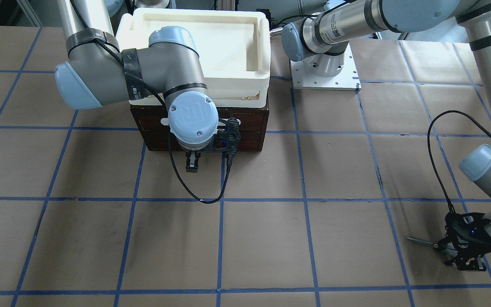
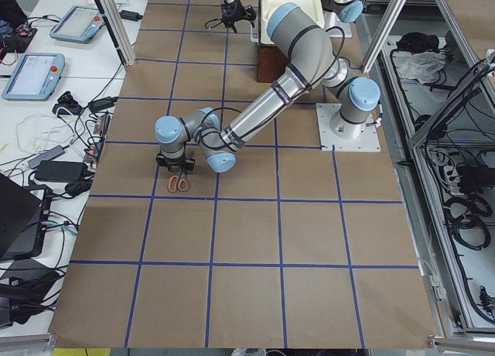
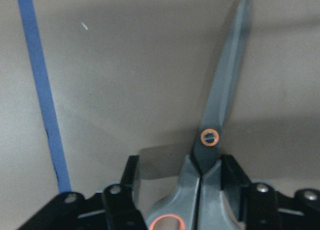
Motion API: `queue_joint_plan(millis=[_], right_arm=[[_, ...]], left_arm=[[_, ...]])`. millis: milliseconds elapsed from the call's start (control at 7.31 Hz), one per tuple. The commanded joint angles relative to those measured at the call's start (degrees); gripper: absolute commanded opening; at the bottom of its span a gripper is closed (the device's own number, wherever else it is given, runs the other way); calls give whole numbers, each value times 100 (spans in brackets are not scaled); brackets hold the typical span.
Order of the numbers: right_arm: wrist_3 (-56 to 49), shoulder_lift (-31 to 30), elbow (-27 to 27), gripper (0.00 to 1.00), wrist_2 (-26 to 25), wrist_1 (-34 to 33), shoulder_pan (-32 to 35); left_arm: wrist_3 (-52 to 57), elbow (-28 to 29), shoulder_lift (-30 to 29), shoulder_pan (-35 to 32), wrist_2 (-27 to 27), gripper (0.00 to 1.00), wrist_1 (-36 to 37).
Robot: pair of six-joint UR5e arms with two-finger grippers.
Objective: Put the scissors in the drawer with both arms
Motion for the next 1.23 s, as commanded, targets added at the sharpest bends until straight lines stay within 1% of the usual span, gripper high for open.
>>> queue_joint_plan(millis=[0, 410, 684, 821, 957, 1094], right_arm=[[-26, 18, 18, 100, -1, -29, 2], [-26, 97, 18, 100, 8, -169, 2], [-96, 97, -8, 100, 17, -258, 2], [-96, 97, -17, 100, 17, -258, 2], [-96, 89, -35, 100, 25, -284, 2], [-105, 97, -35, 100, 43, -389, 2]], left_arm=[[19, 2, 18, 0, -13, 0, -6], [-86, -7, 272, -17, -39, 0, -250], [-261, 2, 754, -184, 13, 0, -959], [-506, 11, 1096, -298, 196, 0, -1416], [-682, 11, 1456, -395, 250, 0, -1830], [-867, 2, 1633, -456, 477, 0, -2095]])
